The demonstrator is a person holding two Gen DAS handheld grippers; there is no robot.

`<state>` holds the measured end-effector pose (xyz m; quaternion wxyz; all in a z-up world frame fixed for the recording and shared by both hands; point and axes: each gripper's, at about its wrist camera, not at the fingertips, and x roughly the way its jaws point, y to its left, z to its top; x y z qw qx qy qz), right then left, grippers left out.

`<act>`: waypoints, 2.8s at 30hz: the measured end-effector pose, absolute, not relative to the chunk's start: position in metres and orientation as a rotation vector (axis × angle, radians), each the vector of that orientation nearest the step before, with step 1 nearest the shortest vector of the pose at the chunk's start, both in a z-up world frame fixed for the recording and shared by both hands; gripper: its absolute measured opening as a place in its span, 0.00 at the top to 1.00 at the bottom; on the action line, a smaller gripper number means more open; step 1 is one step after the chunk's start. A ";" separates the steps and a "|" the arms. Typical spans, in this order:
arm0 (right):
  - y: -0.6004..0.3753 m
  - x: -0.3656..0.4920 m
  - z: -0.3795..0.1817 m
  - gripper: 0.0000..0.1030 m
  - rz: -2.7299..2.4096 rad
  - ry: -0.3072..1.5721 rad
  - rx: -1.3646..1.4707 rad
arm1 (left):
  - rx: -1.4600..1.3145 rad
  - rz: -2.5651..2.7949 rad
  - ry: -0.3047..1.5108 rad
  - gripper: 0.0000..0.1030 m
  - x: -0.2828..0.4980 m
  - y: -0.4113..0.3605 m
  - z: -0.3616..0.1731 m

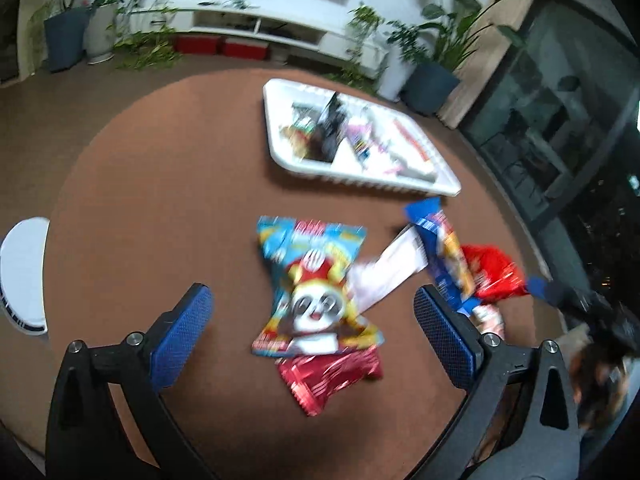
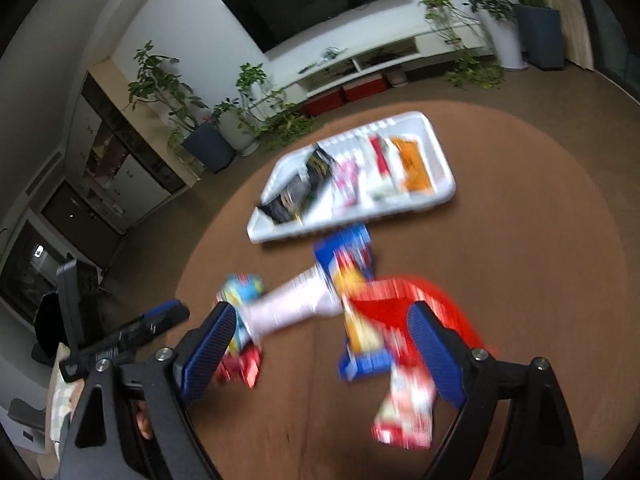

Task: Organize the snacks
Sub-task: 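Move both tools back to the pile and grasp the blue panda-print bag with the left tool, then grasp the white-red packet with the right tool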

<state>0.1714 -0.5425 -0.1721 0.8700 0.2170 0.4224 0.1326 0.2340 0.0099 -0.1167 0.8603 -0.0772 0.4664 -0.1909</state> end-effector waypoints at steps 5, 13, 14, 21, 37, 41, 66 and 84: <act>-0.537 0.130 -0.197 0.13 0.241 0.900 0.421 | -0.085 -0.376 0.998 0.01 0.231 0.000 -0.122; -0.550 0.122 -0.205 0.14 0.188 0.916 0.410 | 0.057 -0.356 1.075 0.02 0.264 -0.020 -0.131; -0.550 0.120 -0.206 0.14 0.187 0.915 0.407 | 0.061 -0.349 1.080 0.04 0.266 -0.020 -0.133; -0.545 0.120 -0.210 0.15 0.202 0.929 0.397 | 0.054 -0.360 1.097 0.29 0.277 -0.017 -0.139; -0.540 0.122 -0.218 0.15 0.195 0.956 0.363 | 0.144 -0.361 1.097 0.56 0.299 -0.026 -0.152; -0.541 0.123 -0.221 0.15 0.188 0.965 0.364 | 0.146 -0.370 1.091 0.60 0.299 -0.023 -0.151; -0.521 0.169 -0.238 0.41 0.120 1.014 0.142 | 0.060 -0.422 1.063 0.61 0.218 -0.006 -0.144; -0.533 0.147 -0.235 0.69 0.141 1.061 0.149 | -0.007 -0.478 1.061 0.61 0.188 -0.008 -0.141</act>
